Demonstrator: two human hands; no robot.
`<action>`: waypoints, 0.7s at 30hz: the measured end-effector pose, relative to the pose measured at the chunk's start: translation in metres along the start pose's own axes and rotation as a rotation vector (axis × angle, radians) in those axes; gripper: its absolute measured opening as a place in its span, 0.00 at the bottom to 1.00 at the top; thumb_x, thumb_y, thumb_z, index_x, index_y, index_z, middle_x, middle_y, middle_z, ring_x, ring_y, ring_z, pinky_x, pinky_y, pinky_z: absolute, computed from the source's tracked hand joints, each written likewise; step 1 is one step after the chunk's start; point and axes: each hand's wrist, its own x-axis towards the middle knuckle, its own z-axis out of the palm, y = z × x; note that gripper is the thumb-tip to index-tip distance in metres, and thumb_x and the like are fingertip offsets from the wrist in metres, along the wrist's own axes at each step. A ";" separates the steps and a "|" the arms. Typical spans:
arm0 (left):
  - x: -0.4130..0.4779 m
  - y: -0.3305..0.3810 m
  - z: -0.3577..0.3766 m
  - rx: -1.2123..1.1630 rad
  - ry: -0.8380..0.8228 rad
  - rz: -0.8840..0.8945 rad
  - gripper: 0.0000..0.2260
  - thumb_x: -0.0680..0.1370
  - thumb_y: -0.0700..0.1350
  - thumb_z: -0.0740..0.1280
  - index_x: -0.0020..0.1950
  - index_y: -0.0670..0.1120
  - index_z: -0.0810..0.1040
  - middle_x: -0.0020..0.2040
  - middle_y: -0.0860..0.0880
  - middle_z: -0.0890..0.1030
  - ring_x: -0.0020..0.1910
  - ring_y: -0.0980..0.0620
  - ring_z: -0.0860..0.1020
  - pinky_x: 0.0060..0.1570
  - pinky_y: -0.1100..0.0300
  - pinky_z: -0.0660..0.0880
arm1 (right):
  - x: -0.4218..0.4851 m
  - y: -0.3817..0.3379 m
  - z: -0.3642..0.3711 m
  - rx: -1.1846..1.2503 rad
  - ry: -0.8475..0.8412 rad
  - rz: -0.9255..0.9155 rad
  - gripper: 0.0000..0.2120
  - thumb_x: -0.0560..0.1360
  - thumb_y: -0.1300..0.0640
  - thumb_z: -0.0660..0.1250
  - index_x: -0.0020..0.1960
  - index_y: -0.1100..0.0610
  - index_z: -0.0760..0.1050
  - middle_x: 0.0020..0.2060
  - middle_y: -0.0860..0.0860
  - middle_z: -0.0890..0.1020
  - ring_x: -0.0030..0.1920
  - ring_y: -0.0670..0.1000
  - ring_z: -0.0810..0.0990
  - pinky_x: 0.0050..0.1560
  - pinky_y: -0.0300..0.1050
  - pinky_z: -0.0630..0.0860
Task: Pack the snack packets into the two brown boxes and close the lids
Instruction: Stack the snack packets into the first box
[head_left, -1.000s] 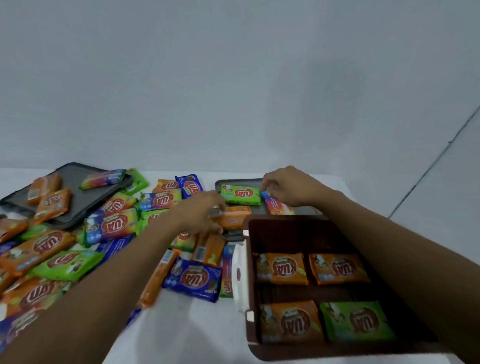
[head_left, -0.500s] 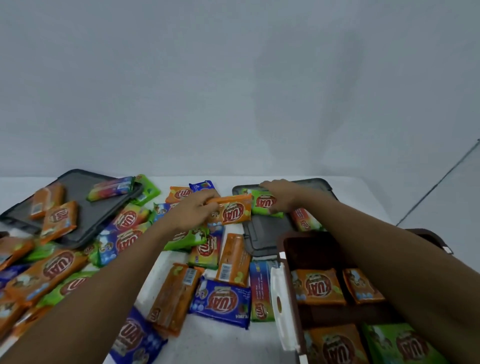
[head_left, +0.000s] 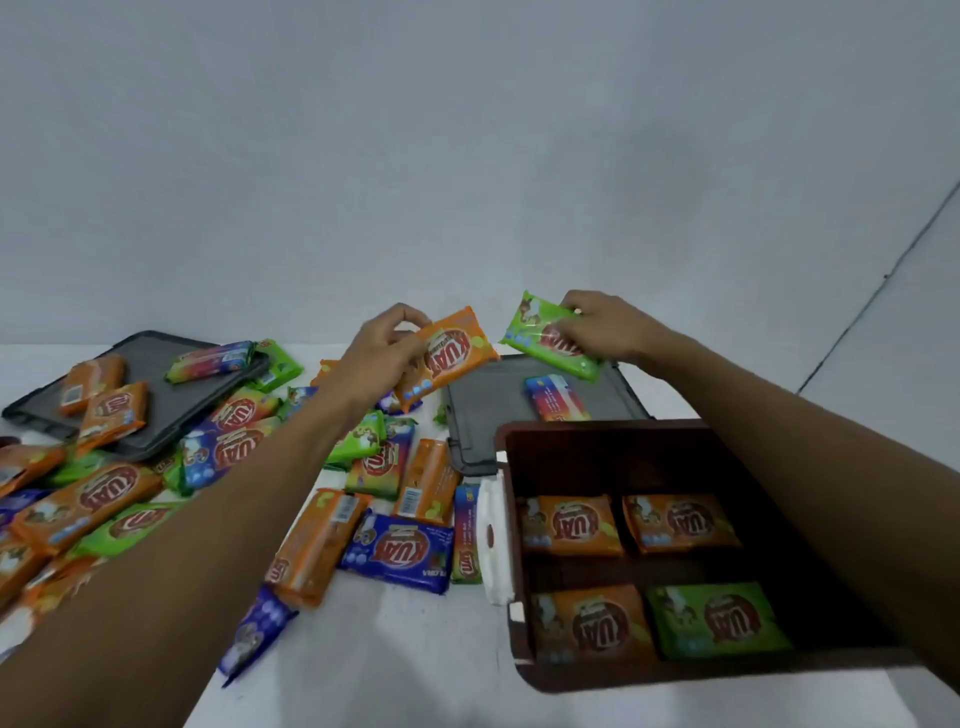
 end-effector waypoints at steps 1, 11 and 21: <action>-0.006 0.008 0.008 -0.019 0.027 0.039 0.03 0.79 0.42 0.66 0.51 0.48 0.75 0.44 0.40 0.84 0.35 0.49 0.80 0.35 0.56 0.75 | -0.015 0.004 -0.007 0.100 0.018 0.035 0.09 0.75 0.50 0.65 0.51 0.55 0.75 0.49 0.55 0.80 0.44 0.54 0.79 0.40 0.45 0.72; -0.070 0.061 0.092 0.577 -0.340 0.285 0.29 0.64 0.49 0.80 0.59 0.56 0.68 0.50 0.52 0.80 0.43 0.53 0.81 0.42 0.55 0.81 | -0.147 0.066 -0.035 -0.336 -0.124 -0.071 0.32 0.59 0.39 0.79 0.55 0.46 0.66 0.43 0.47 0.79 0.41 0.48 0.78 0.40 0.45 0.73; -0.087 0.036 0.152 1.477 -0.440 0.512 0.21 0.71 0.60 0.69 0.59 0.49 0.77 0.55 0.51 0.76 0.53 0.50 0.75 0.45 0.54 0.72 | -0.170 0.111 0.009 -0.792 -0.223 -0.135 0.31 0.68 0.39 0.73 0.67 0.48 0.72 0.59 0.49 0.73 0.59 0.54 0.75 0.50 0.50 0.74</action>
